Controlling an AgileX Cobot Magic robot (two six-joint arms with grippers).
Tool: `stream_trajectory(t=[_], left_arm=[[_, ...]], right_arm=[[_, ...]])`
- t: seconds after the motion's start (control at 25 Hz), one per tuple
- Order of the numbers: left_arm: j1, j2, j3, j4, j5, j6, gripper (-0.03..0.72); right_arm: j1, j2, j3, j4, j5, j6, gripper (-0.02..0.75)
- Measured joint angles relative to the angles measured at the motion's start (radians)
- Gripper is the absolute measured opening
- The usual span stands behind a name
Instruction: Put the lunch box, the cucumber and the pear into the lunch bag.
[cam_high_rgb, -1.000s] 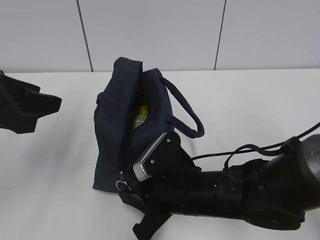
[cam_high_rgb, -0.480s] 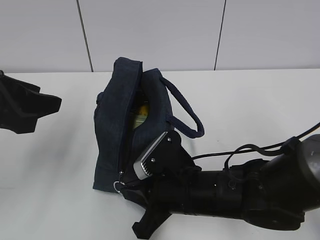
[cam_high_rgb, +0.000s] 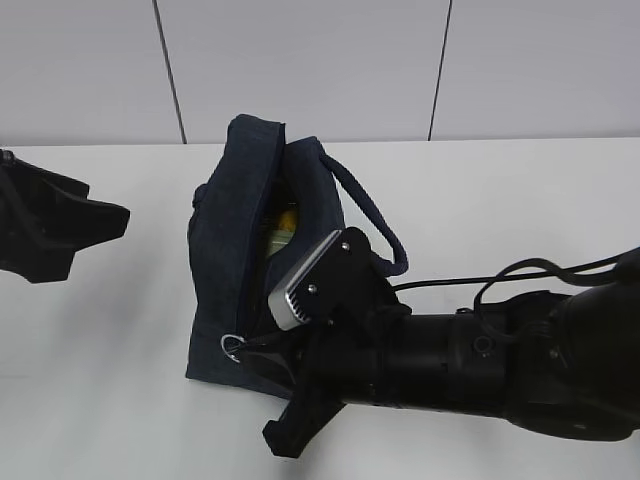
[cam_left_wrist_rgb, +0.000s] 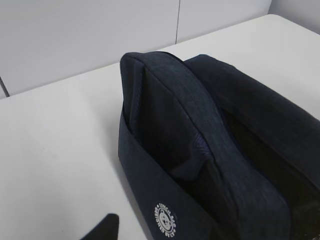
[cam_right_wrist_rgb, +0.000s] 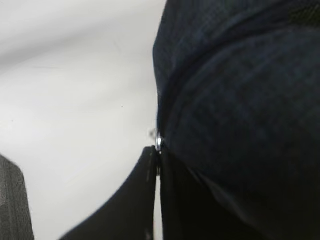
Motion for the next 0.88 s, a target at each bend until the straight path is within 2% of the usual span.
stream_trajectory(t=[0.24, 0.48, 0.88], left_arm=[[0.0, 0.0, 0.0, 0.0, 0.001, 0.0, 0.34], [0.0, 0.0, 0.0, 0.0, 0.001, 0.0, 0.34], [0.0, 0.0, 0.0, 0.0, 0.013, 0.0, 0.34]], right_arm=[[0.0, -0.064, 0.0, -0.117, 0.025, 0.101, 0.0], [0.0, -0.128, -0.005, -0.139, 0.067, 0.121, 0.0], [0.0, -0.148, -0.167, -0.159, 0.247, 0.123, 0.0]])
